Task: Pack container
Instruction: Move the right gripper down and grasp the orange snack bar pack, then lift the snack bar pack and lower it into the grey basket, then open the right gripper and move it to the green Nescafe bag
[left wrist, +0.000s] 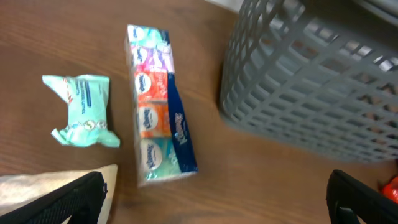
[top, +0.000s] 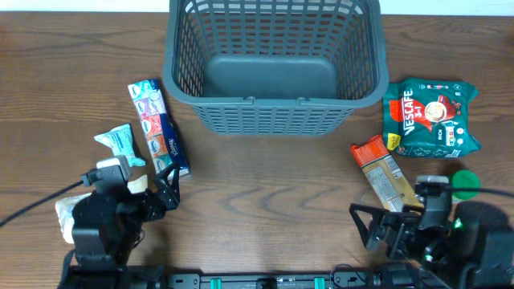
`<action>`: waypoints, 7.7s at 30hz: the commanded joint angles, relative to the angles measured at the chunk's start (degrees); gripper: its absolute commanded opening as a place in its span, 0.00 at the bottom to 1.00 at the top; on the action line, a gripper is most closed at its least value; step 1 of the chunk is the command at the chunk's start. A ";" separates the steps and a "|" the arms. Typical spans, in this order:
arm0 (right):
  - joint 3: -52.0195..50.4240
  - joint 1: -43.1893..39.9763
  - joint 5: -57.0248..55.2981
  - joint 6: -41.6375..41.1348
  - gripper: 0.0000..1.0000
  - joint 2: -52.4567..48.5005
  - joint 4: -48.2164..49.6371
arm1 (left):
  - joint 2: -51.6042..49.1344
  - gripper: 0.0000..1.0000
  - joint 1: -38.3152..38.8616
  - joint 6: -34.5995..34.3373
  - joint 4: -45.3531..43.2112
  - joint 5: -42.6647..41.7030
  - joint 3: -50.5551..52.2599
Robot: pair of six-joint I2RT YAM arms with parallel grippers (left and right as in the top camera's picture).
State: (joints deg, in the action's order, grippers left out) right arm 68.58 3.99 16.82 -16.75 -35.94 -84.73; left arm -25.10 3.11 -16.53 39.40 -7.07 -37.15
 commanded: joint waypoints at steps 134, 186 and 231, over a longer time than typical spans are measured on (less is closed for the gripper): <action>44.19 -14.08 -22.84 13.75 0.01 -57.33 19.61 | -2.86 0.99 0.17 1.88 -2.21 14.23 -2.10; 63.56 16.72 0.57 66.95 0.01 -96.17 17.14 | -2.89 0.99 0.17 1.84 0.85 14.23 -2.10; 52.22 -39.04 -6.32 23.71 0.99 -69.22 -7.23 | -2.89 0.99 0.17 1.88 0.85 14.21 -2.10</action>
State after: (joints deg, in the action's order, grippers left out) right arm 125.36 -33.47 10.50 0.40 -104.68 -93.78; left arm -27.92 3.11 -15.16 40.14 6.44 -38.02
